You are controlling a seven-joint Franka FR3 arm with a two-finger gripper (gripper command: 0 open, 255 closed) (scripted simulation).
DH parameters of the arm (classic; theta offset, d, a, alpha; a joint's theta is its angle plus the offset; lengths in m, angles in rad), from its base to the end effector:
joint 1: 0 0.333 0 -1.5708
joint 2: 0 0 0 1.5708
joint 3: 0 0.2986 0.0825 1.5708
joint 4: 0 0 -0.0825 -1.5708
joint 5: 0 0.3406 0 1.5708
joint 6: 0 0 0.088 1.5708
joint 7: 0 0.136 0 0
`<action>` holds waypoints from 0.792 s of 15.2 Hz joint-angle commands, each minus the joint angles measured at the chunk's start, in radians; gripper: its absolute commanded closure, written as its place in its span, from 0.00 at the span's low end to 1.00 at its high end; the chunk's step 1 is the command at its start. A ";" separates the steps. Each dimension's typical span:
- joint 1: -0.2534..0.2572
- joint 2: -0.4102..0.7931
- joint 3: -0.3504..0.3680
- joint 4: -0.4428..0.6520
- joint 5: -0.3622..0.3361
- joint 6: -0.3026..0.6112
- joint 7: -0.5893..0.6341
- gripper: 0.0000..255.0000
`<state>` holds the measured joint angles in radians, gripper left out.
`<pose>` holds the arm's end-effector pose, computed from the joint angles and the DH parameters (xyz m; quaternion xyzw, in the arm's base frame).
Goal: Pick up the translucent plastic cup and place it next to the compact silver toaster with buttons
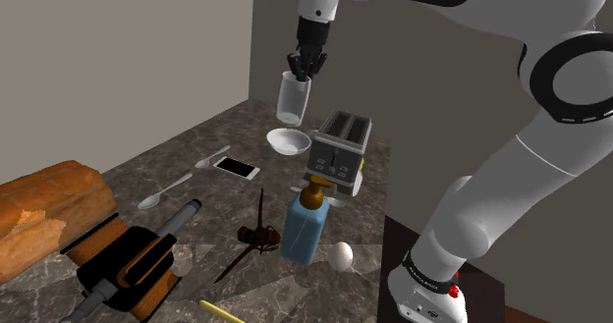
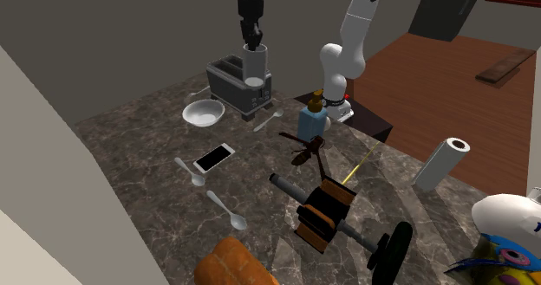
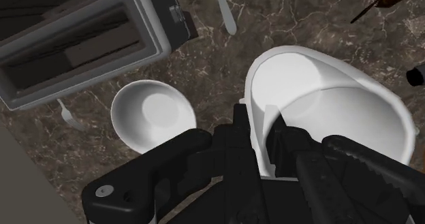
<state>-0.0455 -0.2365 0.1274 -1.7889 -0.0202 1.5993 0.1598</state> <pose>0.4423 0.0400 0.5988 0.9986 -0.0403 0.0253 0.0221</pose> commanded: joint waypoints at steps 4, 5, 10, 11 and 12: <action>-0.035 -0.116 -0.071 -0.116 -0.005 0.005 -0.107 1.00; -0.042 -0.136 -0.087 -0.135 -0.008 0.004 -0.129 1.00; -0.077 -0.223 -0.168 -0.211 -0.035 -0.003 -0.240 1.00; -0.085 -0.238 -0.184 -0.223 -0.041 -0.004 -0.262 1.00; -0.092 -0.251 -0.201 -0.233 -0.049 -0.006 -0.285 1.00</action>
<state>-0.1302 -0.4780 -0.0562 -2.0222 -0.0618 1.6011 -0.1000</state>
